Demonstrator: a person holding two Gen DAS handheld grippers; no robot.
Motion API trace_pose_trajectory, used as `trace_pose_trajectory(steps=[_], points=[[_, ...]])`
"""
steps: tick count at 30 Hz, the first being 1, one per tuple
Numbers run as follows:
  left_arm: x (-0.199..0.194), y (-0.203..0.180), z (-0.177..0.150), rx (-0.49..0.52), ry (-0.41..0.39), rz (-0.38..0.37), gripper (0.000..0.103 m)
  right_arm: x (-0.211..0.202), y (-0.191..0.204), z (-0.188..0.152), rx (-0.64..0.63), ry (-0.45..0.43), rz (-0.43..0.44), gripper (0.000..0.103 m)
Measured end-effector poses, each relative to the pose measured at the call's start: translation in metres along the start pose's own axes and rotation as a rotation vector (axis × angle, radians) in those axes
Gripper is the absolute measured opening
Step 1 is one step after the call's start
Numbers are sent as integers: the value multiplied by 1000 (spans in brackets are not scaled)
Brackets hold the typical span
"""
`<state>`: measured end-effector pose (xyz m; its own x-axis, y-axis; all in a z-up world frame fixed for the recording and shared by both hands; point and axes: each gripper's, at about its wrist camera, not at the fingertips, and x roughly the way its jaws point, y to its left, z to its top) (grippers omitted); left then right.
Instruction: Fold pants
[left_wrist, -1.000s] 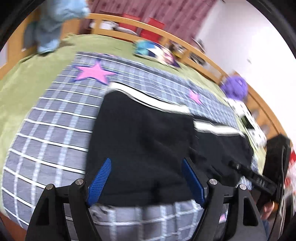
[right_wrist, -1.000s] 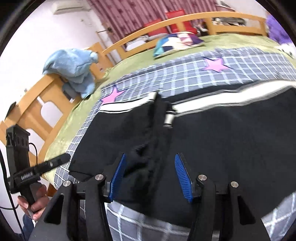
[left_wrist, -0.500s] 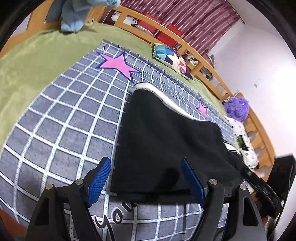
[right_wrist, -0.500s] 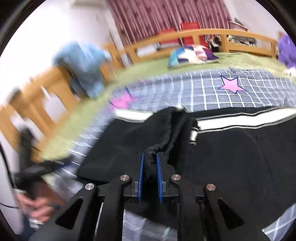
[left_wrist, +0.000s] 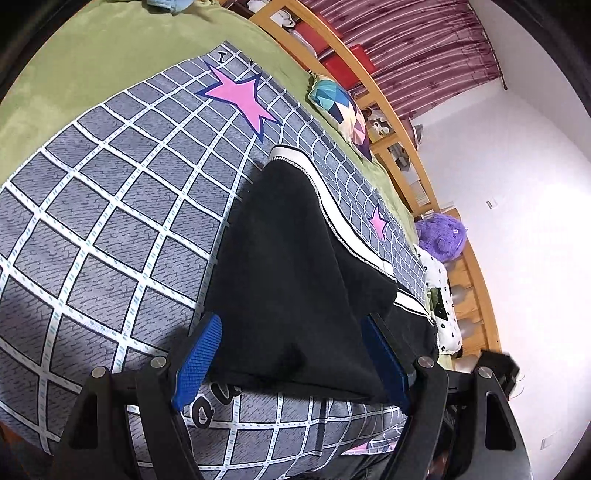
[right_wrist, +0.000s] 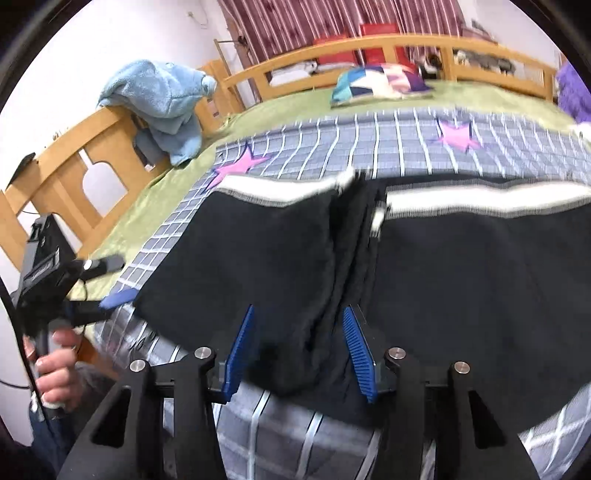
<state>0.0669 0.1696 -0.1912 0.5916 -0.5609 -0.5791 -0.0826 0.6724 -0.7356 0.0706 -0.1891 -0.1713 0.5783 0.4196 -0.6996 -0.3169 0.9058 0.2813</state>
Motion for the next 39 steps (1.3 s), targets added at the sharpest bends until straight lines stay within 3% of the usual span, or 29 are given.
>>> trace_pose_trajectory(steps=[5, 7, 9, 10, 12, 13, 16, 18, 20, 22, 24, 27, 32, 36, 38, 39], points=[[2, 1, 0, 5, 6, 13, 78, 45, -16, 27, 29, 30, -97, 50], [4, 1, 0, 8, 4, 24, 78, 70, -24, 34, 69, 84, -98, 61], [5, 2, 2, 5, 4, 26, 78, 97, -33, 36, 105, 167, -123, 59], [6, 2, 2, 3, 3, 28, 78, 97, -31, 36, 98, 139, -136, 34], [6, 3, 2, 4, 0, 37, 78, 91, -24, 41, 57, 114, -108, 15], [7, 2, 2, 7, 0, 41, 78, 83, -24, 44, 44, 96, -83, 13], [8, -2, 0, 32, 3, 41, 78, 39, -46, 56, 119, -49, 41, 12], [11, -7, -1, 54, 12, 43, 78, 29, -62, 58, 156, -82, -3, 12], [14, -14, -4, 83, 18, 54, 78, 37, -81, 53, 158, -59, -143, 13], [17, -22, -6, 115, 21, 64, 78, 57, -100, 43, 199, 39, -129, 18], [19, -30, -8, 153, 18, 82, 78, 67, -106, 36, 197, 77, -122, 22], [16, -46, -14, 228, -11, 125, 78, 53, -98, 39, 162, 87, -150, 27], [21, -86, -19, 390, -88, 221, 78, -8, -68, 28, 101, -52, -149, 27], [51, -105, -34, 502, -45, 317, 78, -26, -33, 4, -57, -144, -147, 27], [72, -91, -44, 504, 1, 415, 78, -11, -30, -11, -61, -91, -140, 27], [77, -83, -48, 497, 21, 425, 78, -3, -34, -18, -51, -58, -141, 28]])
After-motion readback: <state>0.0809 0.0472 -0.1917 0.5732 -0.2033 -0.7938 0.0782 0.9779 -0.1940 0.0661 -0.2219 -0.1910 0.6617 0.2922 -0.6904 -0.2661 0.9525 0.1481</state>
